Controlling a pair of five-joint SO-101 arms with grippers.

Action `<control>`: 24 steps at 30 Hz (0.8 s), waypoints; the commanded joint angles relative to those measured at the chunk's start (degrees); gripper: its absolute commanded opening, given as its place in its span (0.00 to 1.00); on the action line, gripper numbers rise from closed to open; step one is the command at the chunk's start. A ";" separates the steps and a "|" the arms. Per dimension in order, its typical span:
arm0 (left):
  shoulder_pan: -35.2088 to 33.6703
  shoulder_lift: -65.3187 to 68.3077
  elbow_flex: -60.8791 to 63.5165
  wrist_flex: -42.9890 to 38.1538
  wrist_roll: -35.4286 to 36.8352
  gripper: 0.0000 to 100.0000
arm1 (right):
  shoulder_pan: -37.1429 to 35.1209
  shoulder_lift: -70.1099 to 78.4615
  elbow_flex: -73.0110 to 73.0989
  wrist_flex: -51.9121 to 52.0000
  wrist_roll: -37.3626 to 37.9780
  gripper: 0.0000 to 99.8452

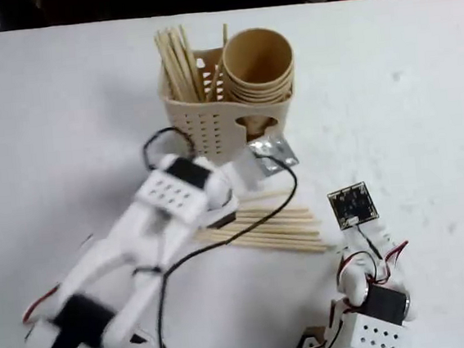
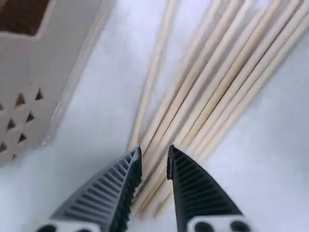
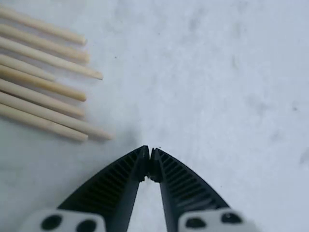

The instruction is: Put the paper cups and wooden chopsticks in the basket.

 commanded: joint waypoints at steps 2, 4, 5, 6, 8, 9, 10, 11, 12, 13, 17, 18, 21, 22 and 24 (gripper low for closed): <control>0.57 14.64 -12.66 -2.55 -1.14 0.11 | 0.31 -0.48 0.35 0.22 0.35 0.02; 0.75 18.86 -15.65 -2.46 -1.14 0.11 | 0.31 -0.48 0.35 0.22 0.35 0.02; 0.75 20.70 -16.62 -2.46 -1.23 0.11 | 0.31 -0.48 0.35 0.22 0.35 0.02; 0.84 22.37 -17.49 -2.46 -1.23 0.11 | 0.31 -0.48 0.35 0.22 0.35 0.02; 0.75 24.92 -18.73 -2.55 -1.32 0.11 | 0.31 -0.48 0.35 0.22 0.35 0.02; 0.75 26.07 -19.52 -2.55 -1.32 0.11 | 0.31 -0.48 0.35 0.22 0.35 0.02; 0.66 27.03 -20.13 -2.55 -1.32 0.11 | 0.31 -0.48 0.35 0.22 0.35 0.02; 0.57 28.00 -20.75 -2.55 -1.32 0.11 | 0.31 -0.48 0.35 0.22 0.35 0.02; 0.48 28.44 -21.19 -2.46 -1.32 0.11 | 0.31 -0.48 0.35 0.22 0.35 0.02; 0.40 28.97 -21.80 -2.20 -1.32 0.11 | 0.31 -0.48 0.35 0.22 0.35 0.02; 0.40 30.55 -24.00 0.44 -1.32 0.11 | 0.31 -0.48 0.35 0.22 0.26 0.02; 0.57 31.25 -24.35 0.70 -1.32 0.10 | 0.31 -0.48 0.35 0.22 0.26 0.02; 0.66 31.69 -24.44 0.70 -1.32 0.07 | 0.31 -0.48 0.35 0.22 0.26 0.02; 0.66 31.52 -24.26 0.70 -1.32 0.03 | 0.31 -0.48 0.35 0.22 0.26 0.02; 0.66 31.16 -23.91 0.70 -1.41 0.02 | 0.31 -0.48 0.35 0.22 0.26 0.02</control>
